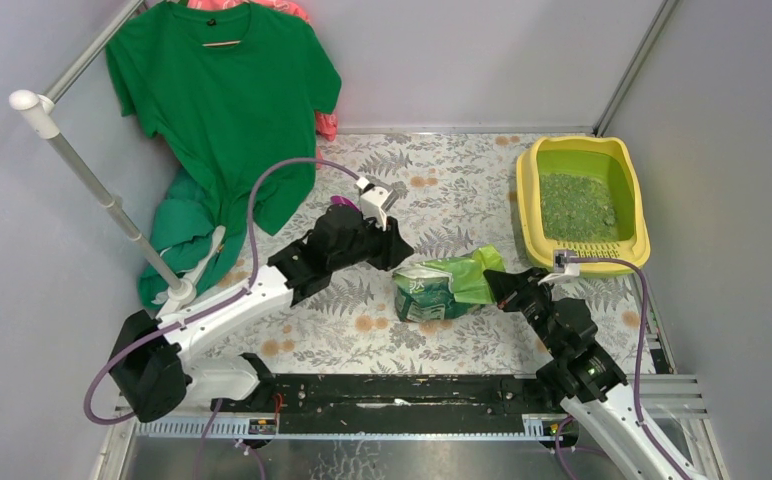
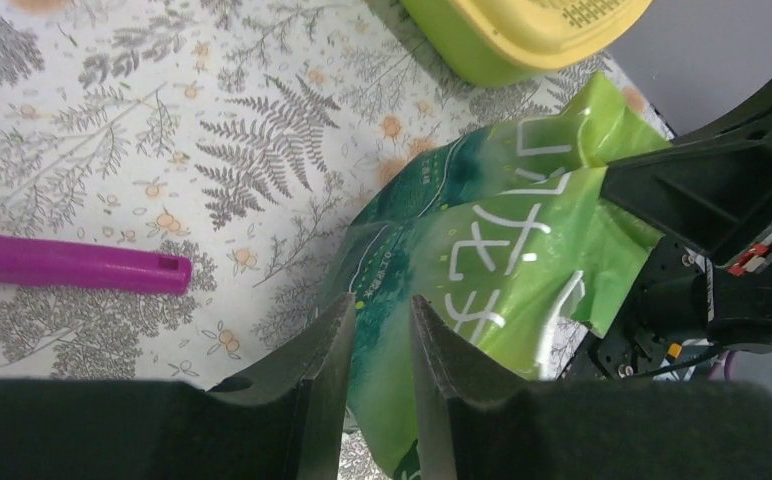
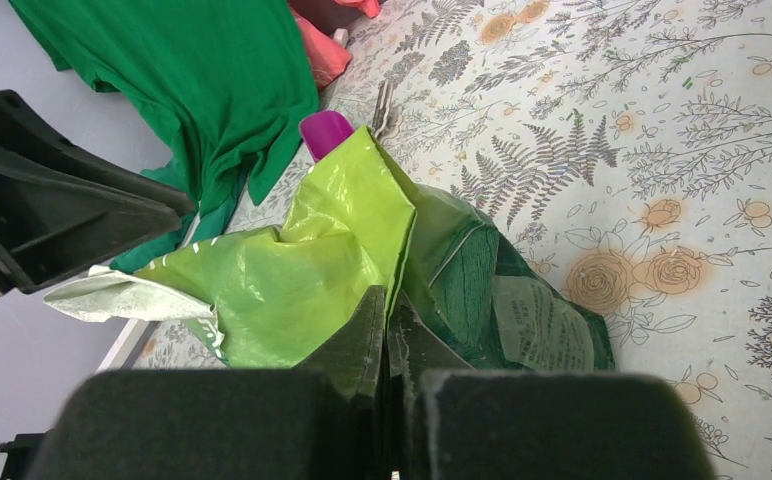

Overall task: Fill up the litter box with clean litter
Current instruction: Close the cat litter bag at the center of the board.

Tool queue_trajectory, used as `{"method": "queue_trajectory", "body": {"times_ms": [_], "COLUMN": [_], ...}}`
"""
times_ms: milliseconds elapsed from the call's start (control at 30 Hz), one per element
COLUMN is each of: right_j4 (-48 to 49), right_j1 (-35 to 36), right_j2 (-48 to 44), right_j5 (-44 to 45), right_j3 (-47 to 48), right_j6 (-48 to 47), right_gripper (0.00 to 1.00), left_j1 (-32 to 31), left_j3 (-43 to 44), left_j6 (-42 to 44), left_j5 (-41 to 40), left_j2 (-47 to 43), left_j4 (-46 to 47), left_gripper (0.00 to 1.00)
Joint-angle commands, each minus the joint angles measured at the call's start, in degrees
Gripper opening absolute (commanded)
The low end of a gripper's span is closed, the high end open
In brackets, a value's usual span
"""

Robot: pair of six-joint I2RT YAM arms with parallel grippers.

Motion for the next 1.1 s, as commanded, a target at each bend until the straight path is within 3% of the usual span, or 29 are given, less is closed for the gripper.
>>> {"method": "queue_trajectory", "body": {"times_ms": [0, 333, 500, 633, 833, 1067], "right_j4": [-5.4, -5.3, -4.8, -4.7, -5.2, -4.9], "right_j1": [-0.3, -0.4, -0.3, -0.3, -0.4, -0.4], "right_j2": [-0.3, -0.5, -0.3, -0.3, -0.3, -0.2], "right_j5": [3.5, 3.2, 2.8, 2.6, 2.4, 2.1], "right_j3": [-1.5, -2.0, -2.3, -2.3, -2.2, -2.4], "right_j6": [-0.9, -0.6, -0.3, -0.2, -0.3, -0.1], "right_gripper": [0.0, 0.0, 0.0, 0.0, 0.0, 0.0], "left_j1": [1.4, 3.4, 5.5, 7.3, 8.9, 9.4], "left_j3": [-1.2, -5.5, -7.6, -10.1, -13.4, -14.0], "left_j6": [-0.6, -1.9, -3.6, -5.6, -8.8, -8.8], "left_j5": [5.6, 11.6, 17.0, 22.4, 29.0, 29.6], "left_j2": [0.7, -3.2, -4.0, -2.9, -0.7, -2.4], "left_j4": [3.2, 7.3, 11.0, 16.8, 25.4, 25.4], "left_gripper": [0.33, 0.36, 0.5, 0.55, 0.56, 0.57]}}
